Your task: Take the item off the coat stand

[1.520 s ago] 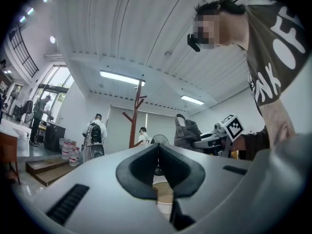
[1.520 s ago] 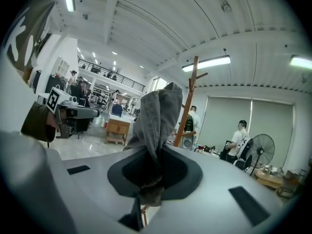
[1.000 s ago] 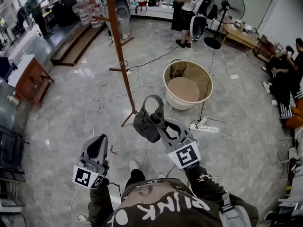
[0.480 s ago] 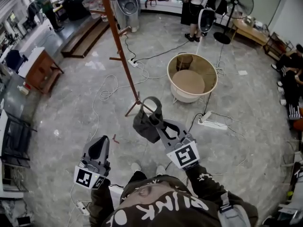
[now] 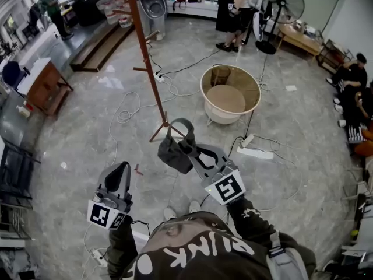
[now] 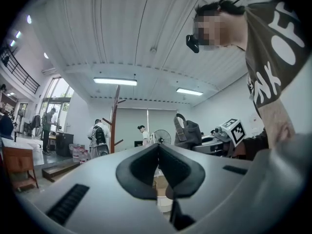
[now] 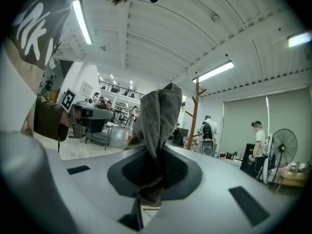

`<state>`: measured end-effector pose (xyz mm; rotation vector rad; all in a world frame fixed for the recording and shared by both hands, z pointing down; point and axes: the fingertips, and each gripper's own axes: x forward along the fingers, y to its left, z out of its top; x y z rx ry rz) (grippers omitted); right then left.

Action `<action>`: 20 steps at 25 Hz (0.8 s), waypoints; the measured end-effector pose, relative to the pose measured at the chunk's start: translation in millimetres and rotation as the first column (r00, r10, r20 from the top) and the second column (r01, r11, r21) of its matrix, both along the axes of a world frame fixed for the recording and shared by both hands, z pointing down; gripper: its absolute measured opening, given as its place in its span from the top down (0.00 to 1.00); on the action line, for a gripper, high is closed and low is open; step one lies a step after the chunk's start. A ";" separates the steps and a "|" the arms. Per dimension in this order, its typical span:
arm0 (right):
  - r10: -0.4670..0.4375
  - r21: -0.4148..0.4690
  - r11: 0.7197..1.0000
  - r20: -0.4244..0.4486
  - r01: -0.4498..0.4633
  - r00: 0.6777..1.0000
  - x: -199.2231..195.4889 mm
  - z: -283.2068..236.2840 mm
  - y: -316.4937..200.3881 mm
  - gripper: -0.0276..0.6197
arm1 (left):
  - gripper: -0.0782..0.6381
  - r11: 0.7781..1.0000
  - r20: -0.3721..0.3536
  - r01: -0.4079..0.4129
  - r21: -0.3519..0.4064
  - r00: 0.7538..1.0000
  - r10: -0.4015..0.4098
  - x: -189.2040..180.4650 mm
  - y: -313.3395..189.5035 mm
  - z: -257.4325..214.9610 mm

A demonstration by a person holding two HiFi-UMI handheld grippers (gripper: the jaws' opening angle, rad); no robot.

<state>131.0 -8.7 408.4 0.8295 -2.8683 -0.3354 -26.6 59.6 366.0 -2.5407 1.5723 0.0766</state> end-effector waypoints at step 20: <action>0.044 0.052 0.998 -0.005 -0.044 0.999 -28.0 -19.2 36.8 0.89 | 0.88 0.997 -0.025 -0.020 0.076 0.999 0.022 -44.8 32.0 -17.7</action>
